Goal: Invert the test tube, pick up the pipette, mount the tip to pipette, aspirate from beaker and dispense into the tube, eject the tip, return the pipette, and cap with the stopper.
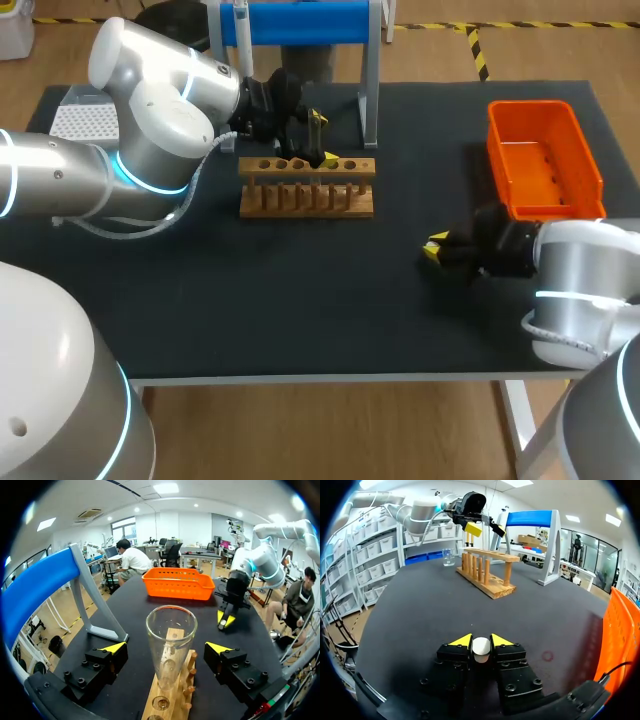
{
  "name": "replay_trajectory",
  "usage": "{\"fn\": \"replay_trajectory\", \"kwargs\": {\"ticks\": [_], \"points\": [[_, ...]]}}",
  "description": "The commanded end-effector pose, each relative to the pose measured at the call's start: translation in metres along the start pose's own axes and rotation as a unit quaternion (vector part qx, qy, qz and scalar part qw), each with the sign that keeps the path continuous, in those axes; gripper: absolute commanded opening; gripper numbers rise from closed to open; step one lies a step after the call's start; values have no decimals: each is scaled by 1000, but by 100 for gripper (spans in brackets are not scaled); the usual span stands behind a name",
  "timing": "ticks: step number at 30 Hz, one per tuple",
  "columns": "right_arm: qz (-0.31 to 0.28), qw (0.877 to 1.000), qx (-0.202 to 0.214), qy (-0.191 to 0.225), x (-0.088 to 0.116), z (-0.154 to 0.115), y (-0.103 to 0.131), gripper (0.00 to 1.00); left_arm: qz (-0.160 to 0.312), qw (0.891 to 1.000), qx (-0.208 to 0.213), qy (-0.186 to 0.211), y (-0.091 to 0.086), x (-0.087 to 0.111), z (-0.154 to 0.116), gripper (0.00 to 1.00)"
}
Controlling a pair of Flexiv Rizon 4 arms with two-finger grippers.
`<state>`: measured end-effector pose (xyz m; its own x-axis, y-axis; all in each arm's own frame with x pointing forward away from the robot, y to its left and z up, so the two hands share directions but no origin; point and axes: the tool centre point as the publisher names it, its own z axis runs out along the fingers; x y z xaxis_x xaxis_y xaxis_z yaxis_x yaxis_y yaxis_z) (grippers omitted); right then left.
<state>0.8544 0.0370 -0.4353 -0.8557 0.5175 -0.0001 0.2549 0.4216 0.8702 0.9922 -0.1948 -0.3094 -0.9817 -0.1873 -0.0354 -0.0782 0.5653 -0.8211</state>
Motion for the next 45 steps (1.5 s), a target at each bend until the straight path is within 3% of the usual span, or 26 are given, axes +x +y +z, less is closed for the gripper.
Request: {"fn": "replay_trajectory", "kwargs": {"ticks": [1,14,25,39,45], "points": [[-1,1000,0,1,-1,-1,3,0,0,1000,-1,1,0,-1,0,100],[-49,998,-21,19,-10,-18,52,0,0,1000,-1,1,0,-1,0,100],[-93,994,-32,57,-14,-24,111,0,0,1000,-1,1,0,-1,0,100],[-135,985,-55,96,-23,-12,193,0,0,1000,-1,1,0,-1,0,100],[-136,983,-51,112,-32,0,218,0,0,1000,-1,1,0,-1,0,100]]}}
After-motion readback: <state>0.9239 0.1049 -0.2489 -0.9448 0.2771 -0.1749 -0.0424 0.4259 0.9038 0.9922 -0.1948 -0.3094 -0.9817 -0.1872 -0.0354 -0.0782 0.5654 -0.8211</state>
